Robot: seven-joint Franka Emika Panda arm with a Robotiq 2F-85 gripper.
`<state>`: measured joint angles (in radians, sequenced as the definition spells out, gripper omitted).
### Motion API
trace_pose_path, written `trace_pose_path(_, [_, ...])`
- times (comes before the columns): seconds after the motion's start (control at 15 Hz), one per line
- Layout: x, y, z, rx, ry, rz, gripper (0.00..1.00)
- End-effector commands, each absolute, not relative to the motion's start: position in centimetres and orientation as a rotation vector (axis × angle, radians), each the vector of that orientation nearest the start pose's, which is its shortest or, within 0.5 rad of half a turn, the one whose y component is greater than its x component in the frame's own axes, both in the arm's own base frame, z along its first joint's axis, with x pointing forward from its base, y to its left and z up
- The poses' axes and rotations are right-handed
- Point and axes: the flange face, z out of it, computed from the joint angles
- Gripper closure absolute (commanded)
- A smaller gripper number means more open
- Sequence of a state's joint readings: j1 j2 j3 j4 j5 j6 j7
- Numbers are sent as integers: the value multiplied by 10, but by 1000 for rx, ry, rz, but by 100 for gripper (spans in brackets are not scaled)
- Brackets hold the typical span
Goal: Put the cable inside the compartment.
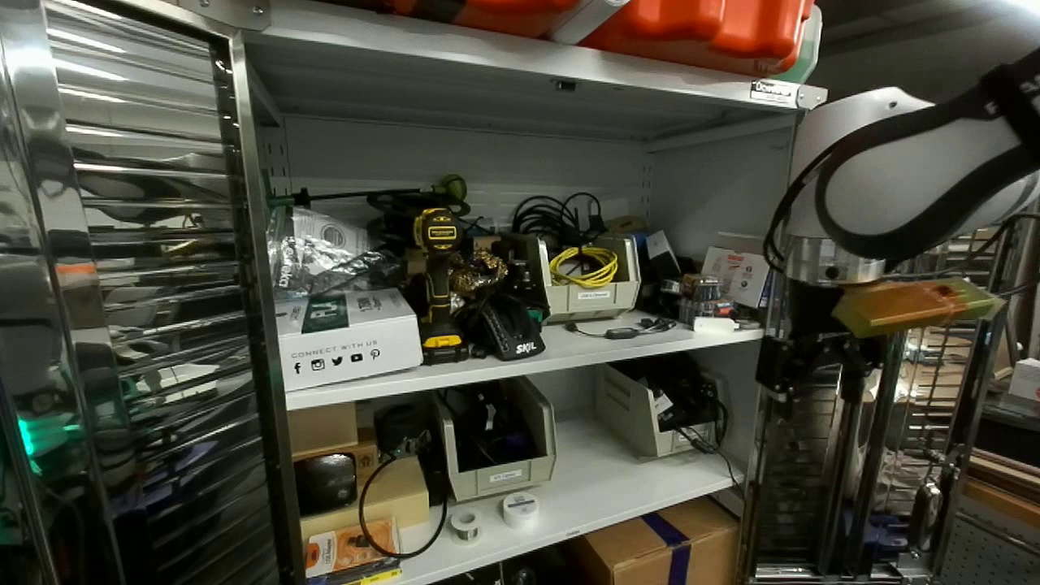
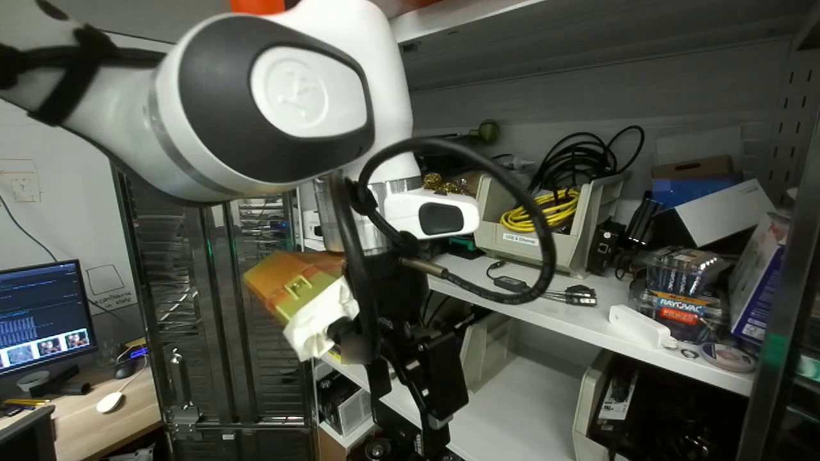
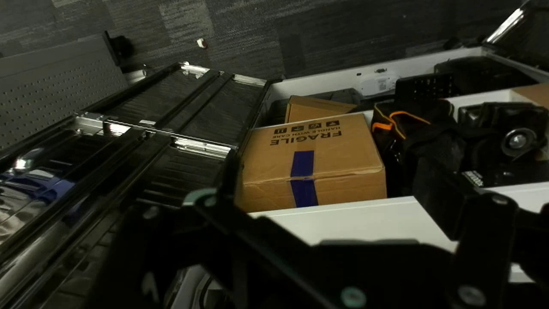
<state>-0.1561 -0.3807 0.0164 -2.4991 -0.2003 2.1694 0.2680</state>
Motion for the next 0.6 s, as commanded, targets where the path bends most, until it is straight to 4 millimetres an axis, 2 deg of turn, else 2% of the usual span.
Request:
trace_pose_path(0.0, [471, -57, 428, -3199, 699, -200, 0])
trace_pose_path(0.33, [498, -62, 482, -3077, 915, -429, 0])
trace_pose_path(0.53, [519, -70, 494, -2987, 1059, -547, 0])
